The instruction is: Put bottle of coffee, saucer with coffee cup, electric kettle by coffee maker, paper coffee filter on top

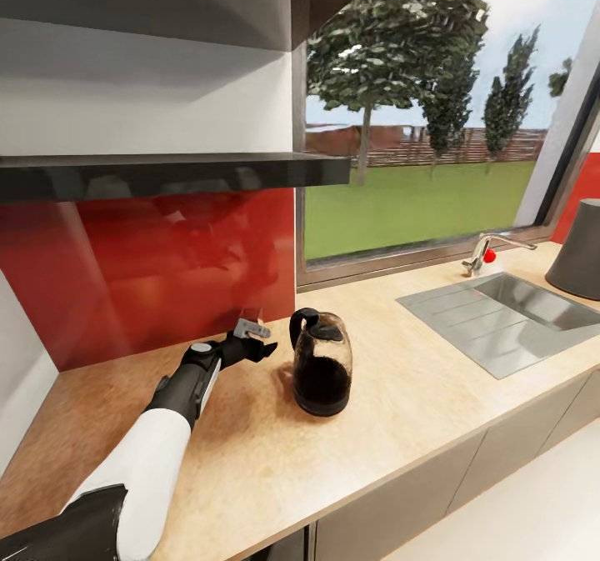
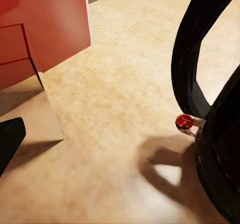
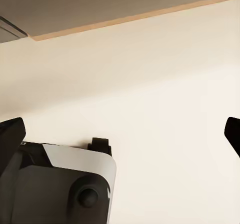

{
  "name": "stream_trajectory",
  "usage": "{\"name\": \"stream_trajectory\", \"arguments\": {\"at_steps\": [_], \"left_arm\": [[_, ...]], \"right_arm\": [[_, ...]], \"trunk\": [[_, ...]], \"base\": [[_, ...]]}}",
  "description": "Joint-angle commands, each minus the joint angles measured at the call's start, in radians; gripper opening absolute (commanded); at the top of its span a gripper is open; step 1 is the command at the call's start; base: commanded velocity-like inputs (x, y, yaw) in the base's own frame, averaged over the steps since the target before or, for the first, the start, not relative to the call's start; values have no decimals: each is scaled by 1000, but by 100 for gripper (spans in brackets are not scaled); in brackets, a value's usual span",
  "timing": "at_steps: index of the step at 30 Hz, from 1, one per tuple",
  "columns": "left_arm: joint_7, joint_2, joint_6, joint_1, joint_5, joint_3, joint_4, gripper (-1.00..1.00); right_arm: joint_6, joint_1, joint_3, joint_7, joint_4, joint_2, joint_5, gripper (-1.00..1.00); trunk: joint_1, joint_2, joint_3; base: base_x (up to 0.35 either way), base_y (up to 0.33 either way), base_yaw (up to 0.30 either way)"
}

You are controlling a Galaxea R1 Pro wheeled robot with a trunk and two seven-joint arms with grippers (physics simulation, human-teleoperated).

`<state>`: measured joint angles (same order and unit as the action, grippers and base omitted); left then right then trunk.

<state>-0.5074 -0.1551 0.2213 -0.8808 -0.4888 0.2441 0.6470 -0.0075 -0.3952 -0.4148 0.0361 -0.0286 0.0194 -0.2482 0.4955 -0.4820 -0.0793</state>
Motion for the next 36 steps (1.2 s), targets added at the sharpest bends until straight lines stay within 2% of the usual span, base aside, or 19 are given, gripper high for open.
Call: {"name": "stream_trajectory", "arguments": {"at_steps": [1,36], "left_arm": [[-9,-2,6,-1,-6,8,2,100],[1,-9,-4,11,-5,11,3,100]], "right_arm": [[-1,-1,-9,2,-1,0,-9,100],[-1,-1,-9,2,-1,-1,-8,100]], "trunk": [[1,-2,-2],[1,-2,-2]], "base": [[0,0,0],[52,-10,0]]}}
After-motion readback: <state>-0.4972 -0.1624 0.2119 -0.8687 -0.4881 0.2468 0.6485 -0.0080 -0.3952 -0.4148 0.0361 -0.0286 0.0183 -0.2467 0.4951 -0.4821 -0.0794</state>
